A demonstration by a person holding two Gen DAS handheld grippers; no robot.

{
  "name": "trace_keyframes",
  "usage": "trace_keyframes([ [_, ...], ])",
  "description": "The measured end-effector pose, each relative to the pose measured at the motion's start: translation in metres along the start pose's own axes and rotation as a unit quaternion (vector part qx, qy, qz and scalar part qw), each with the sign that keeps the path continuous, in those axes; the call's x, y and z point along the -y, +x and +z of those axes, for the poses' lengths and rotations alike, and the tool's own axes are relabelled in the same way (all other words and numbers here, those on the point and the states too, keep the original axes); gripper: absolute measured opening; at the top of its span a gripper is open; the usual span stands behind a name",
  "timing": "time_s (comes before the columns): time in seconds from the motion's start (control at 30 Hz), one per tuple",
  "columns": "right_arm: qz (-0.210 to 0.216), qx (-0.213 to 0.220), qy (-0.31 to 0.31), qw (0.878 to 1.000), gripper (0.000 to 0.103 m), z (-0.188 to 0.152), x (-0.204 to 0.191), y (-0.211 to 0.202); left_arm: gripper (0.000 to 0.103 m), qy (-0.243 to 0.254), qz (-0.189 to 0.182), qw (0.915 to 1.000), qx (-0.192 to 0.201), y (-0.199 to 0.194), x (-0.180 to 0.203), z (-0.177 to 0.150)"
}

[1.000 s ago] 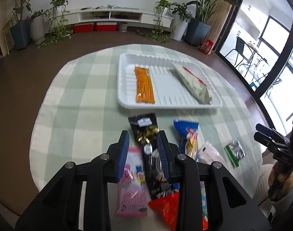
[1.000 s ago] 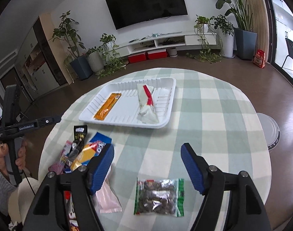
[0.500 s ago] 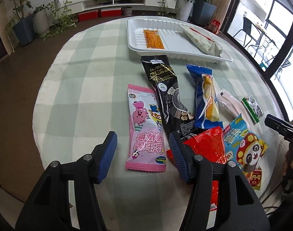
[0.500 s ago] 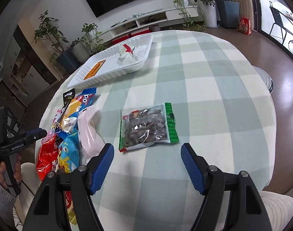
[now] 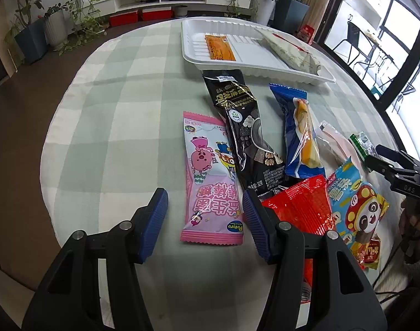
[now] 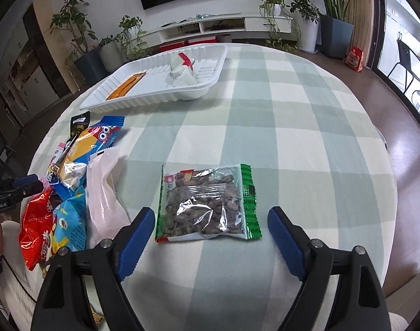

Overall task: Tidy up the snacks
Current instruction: 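Grasp the clear green-edged nut bag with the right tool while the left tool grasps the pink packet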

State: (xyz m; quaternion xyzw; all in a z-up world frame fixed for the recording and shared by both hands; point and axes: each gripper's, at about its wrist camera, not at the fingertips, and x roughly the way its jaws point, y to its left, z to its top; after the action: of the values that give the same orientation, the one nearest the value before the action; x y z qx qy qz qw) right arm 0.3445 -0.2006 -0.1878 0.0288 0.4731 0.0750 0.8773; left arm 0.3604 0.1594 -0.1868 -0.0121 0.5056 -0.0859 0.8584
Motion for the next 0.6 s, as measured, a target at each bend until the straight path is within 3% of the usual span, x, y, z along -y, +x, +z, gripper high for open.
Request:
trace_keyframes([
  [0.23,-0.027,-0.005,-0.045,0.999,0.096,0.004,-0.011,0.011,0.054,0.005,-0.005,1.0000,-0.003,0.005,0.000,0.001],
  [0.6,-0.026,-0.005,-0.054,0.998,0.100,0.007,-0.013,0.015,0.054,0.014,-0.004,0.9999,-0.009,0.018,0.000,0.007],
])
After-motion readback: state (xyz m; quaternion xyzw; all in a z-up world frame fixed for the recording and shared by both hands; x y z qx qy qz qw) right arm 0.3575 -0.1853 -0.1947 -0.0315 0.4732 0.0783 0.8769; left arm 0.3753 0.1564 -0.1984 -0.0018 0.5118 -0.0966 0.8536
